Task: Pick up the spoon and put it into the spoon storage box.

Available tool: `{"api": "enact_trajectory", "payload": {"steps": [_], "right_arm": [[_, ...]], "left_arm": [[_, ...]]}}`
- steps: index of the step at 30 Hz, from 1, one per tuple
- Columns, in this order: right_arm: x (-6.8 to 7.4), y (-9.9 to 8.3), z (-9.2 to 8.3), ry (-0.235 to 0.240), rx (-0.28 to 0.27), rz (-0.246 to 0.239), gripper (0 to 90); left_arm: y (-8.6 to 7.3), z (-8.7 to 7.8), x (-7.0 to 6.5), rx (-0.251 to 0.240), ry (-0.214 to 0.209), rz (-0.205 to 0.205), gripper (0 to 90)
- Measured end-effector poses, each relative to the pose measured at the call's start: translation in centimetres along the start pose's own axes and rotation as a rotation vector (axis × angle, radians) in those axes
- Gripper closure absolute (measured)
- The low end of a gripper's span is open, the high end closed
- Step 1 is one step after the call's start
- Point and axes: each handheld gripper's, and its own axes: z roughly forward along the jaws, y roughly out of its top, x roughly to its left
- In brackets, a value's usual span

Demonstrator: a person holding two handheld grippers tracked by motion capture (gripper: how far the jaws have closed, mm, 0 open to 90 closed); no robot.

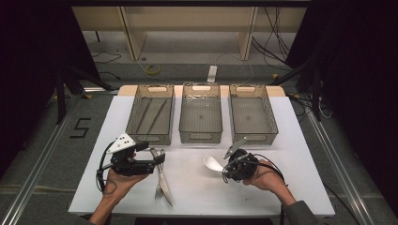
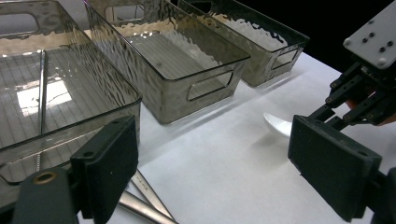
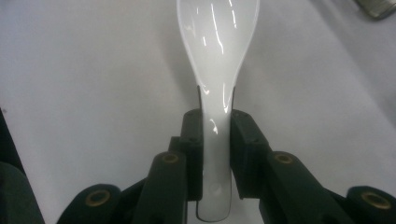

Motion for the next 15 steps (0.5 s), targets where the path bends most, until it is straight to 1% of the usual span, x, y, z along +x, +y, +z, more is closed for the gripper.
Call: {"api": "enact_trajectory", "payload": {"steps": [1, 2, 4, 5, 7, 9, 10, 15], "right_arm": [[0.0, 0.1, -0.3, 0.001, -0.014, 0.011, 77.2], [-0.2, 0.2, -0.6, 0.000, -0.020, 0.002, 77.3], [-0.3, 0.4, -1.1, -0.004, -0.048, 0.000, 77.3], [-0.4, 0.6, -1.4, 0.001, -0.049, 0.006, 77.3], [-0.7, 1.0, -1.7, -0.013, -0.072, 0.002, 77.3], [-1.2, 1.7, -2.1, -0.026, -0.088, 0.007, 77.3], [-1.4, 2.1, -2.3, -0.029, -0.100, 0.005, 77.3], [-2.4, 4.1, -3.3, -0.054, -0.162, 0.022, 77.2]], "left_arm": [[0.0, 0.0, 0.0, 0.000, 0.001, 0.000, 15.5], [0.0, 0.0, 0.1, -0.002, 0.001, -0.001, 15.5], [0.0, 0.0, 0.2, -0.001, 0.007, -0.010, 15.4], [0.0, 0.0, 0.2, -0.001, 0.008, -0.012, 15.5], [0.0, 0.0, 0.3, -0.001, 0.011, -0.011, 15.5], [0.0, -0.1, 0.3, -0.003, 0.016, -0.016, 15.4], [0.0, -0.1, 0.3, -0.002, 0.018, -0.016, 15.4], [-0.1, -0.1, 0.4, -0.009, 0.025, -0.023, 15.4]]}}
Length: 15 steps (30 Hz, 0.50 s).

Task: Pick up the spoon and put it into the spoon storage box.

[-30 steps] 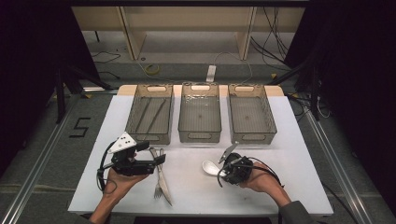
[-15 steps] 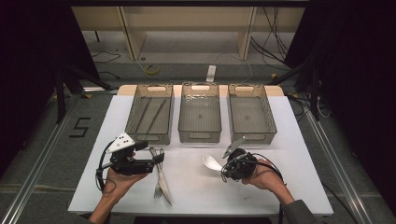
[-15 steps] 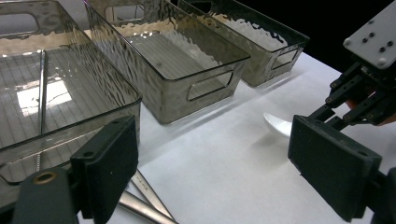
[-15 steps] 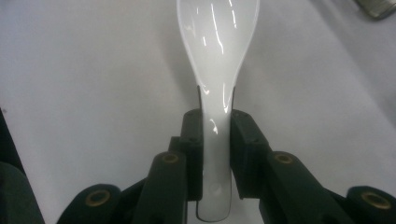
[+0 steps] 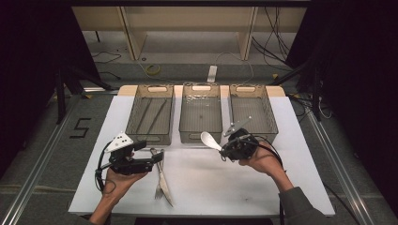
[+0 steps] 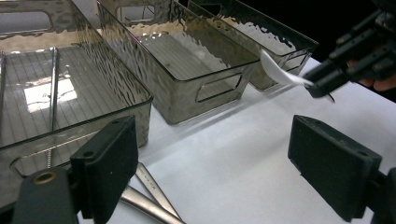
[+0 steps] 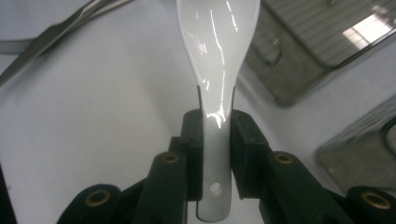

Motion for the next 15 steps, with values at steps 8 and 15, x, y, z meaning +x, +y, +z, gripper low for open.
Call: {"api": "enact_trajectory", "payload": {"steps": [8, 15], "right_arm": [[-1.3, 2.4, 0.0, -0.028, -0.040, 0.028, 77.2], [-2.4, 4.2, 0.5, -0.053, -0.059, 0.053, 77.2]], "left_arm": [[0.0, -0.1, 0.0, -0.002, 0.003, -0.003, 15.4], [0.0, -0.1, 0.1, -0.008, 0.011, -0.012, 15.4]]}}
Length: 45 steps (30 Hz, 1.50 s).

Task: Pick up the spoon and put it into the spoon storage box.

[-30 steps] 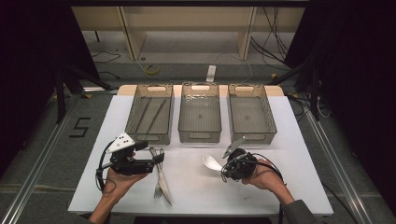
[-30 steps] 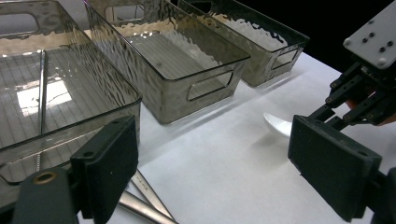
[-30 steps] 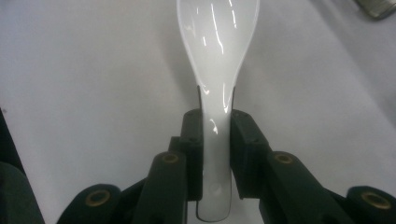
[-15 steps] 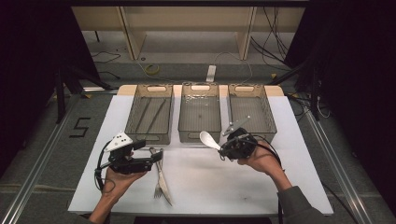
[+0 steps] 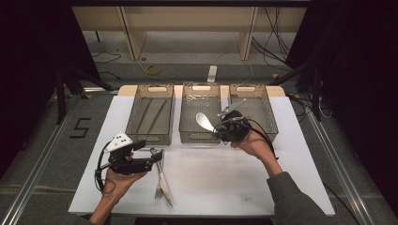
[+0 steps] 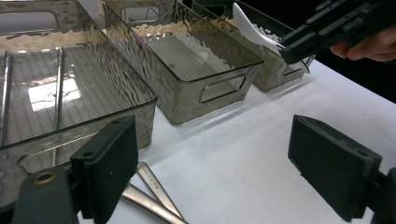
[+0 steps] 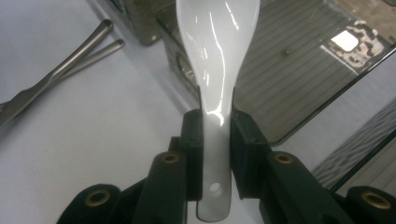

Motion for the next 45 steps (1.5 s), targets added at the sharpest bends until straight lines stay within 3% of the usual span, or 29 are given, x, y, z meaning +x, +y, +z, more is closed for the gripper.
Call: {"api": "enact_trajectory", "payload": {"steps": [6, 15, 30, 45], "right_arm": [[-0.9, 1.7, 0.8, -0.012, -0.025, 0.025, 77.2], [-1.9, 3.5, 2.1, -0.042, -0.011, 0.064, 77.2], [-3.2, 4.6, 4.4, -0.083, 0.027, 0.127, 77.1], [-3.6, 4.8, 6.2, -0.090, 0.060, 0.165, 77.1]], "left_arm": [[0.0, 0.0, 0.0, 0.001, 0.003, -0.001, 15.4], [0.0, -0.1, 0.2, -0.003, 0.013, -0.009, 15.4], [0.0, -0.2, 0.2, -0.002, 0.013, -0.007, 15.6], [0.1, -0.2, 0.3, -0.008, 0.017, -0.011, 15.7]]}}
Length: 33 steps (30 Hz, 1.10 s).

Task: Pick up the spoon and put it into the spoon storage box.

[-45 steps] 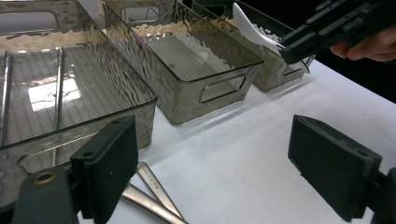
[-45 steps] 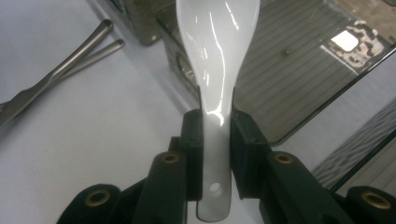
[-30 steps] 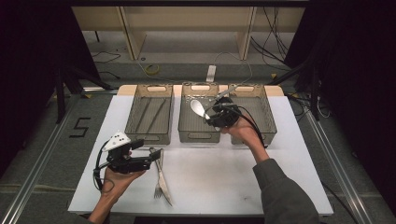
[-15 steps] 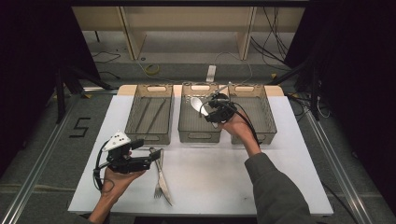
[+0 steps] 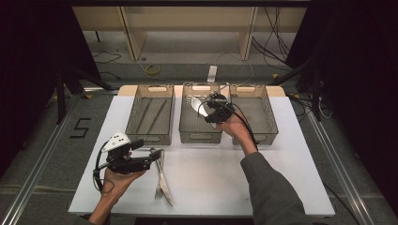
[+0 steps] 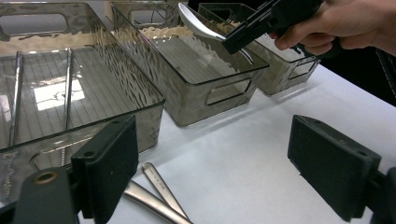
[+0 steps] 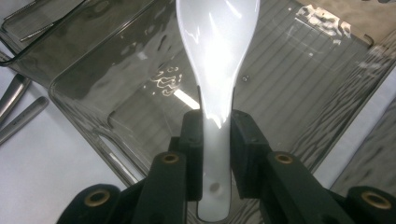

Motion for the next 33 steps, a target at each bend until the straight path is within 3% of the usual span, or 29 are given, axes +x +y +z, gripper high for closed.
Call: {"api": "enact_trajectory", "payload": {"steps": [13, 21, 24, 28, 33], "right_arm": [[0.4, 0.4, 0.9, -0.005, 0.018, 0.014, 76.9], [0.4, 0.3, 1.8, 0.012, 0.056, 0.030, 75.5], [0.5, 0.4, 1.9, 0.007, 0.049, 0.040, 63.8], [0.2, 0.5, 1.0, 0.019, 0.000, 0.048, 61.4], [0.2, 0.1, -0.6, 0.047, -0.041, 0.048, 49.6]], "left_arm": [[0.0, 0.0, -0.1, 0.002, -0.001, 0.000, 15.7], [0.0, 0.1, 0.0, 0.004, -0.002, -0.001, 15.7], [0.0, 0.0, 0.0, 0.005, -0.002, 0.000, 15.7], [0.0, 0.1, 0.1, 0.008, 0.002, -0.003, 15.7], [0.0, 0.1, 0.1, 0.020, 0.014, -0.008, 15.7]]}}
